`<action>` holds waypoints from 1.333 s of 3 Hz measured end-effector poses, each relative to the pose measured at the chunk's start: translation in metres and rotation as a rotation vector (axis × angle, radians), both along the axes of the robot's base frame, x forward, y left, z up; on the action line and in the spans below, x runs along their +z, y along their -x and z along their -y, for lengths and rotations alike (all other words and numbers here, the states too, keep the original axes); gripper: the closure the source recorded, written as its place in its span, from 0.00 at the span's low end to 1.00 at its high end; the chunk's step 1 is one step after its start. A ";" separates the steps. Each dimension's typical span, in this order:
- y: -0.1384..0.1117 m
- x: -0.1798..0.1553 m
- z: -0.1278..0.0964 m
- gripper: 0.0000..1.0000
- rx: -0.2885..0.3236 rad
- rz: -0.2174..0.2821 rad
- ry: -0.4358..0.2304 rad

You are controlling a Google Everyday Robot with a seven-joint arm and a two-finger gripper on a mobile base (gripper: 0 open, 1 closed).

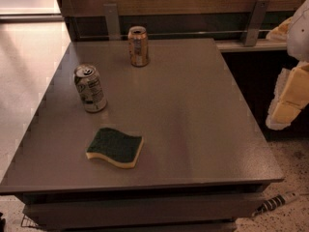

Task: Move sponge near orange can

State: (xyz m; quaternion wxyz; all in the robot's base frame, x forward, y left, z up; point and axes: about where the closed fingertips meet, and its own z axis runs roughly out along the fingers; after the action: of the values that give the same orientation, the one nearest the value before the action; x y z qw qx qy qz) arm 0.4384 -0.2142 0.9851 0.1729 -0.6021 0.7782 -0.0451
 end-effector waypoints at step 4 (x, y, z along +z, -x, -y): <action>-0.024 -0.050 -0.038 0.00 0.214 -0.056 -0.311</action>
Offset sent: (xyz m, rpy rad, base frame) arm 0.0063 0.0036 -0.0064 0.1004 0.0309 0.0602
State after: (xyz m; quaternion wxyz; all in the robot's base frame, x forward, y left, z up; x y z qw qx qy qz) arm 0.4623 -0.1762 0.9352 0.2460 -0.6484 0.7118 0.1110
